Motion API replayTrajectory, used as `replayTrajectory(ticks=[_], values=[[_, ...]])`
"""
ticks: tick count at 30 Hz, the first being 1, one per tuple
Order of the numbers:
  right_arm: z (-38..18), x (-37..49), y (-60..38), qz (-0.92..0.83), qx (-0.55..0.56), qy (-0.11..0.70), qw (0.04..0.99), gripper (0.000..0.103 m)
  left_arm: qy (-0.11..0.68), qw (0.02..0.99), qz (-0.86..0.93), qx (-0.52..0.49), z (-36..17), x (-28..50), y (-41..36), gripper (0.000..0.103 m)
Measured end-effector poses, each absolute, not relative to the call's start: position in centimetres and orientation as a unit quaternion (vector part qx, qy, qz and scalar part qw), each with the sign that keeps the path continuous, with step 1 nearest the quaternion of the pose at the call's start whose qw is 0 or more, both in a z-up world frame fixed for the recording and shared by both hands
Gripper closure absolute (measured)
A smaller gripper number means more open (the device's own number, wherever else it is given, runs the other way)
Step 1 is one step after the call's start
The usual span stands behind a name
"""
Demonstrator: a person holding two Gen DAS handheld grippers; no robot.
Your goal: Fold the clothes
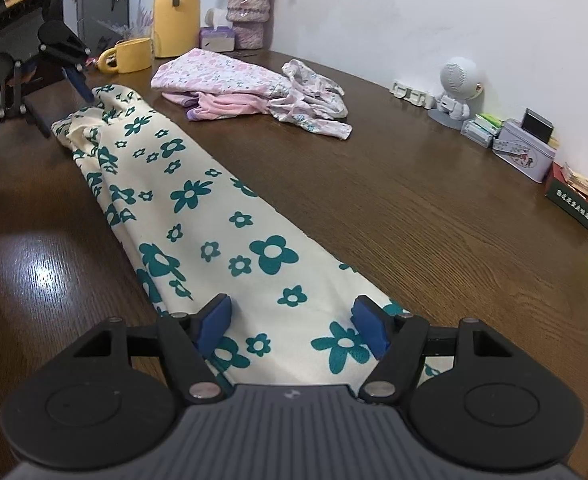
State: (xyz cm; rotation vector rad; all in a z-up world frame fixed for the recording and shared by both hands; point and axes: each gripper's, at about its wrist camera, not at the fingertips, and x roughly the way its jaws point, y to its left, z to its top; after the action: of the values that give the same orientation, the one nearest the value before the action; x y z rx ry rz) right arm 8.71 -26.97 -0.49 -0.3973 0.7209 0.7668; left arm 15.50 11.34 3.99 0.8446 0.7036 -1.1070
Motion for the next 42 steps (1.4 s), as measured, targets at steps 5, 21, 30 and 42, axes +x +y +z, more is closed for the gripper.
replayTrajectory(ticks=[5,21,30,42], values=[[-0.5,8.9,-26.9,0.371,-0.194,0.345,0.840,0.035,0.340,0.712,-0.470,0.396,2.7,16.3,11.8,0.069],[0.0,10.0,-26.2,0.406,-0.238,0.378,0.797,0.035,0.405,0.751,-0.384,0.354,2.4,19.6,19.1,0.089],[0.0,10.1,-26.6,0.407,-0.228,0.374,0.802,0.034,0.402,0.801,-0.277,0.346,4.6,20.3,22.8,0.080],[3.0,7.0,-31.1,0.355,-0.086,0.318,0.875,0.021,0.229,0.812,-0.474,0.253,8.7,17.0,9.4,0.020]])
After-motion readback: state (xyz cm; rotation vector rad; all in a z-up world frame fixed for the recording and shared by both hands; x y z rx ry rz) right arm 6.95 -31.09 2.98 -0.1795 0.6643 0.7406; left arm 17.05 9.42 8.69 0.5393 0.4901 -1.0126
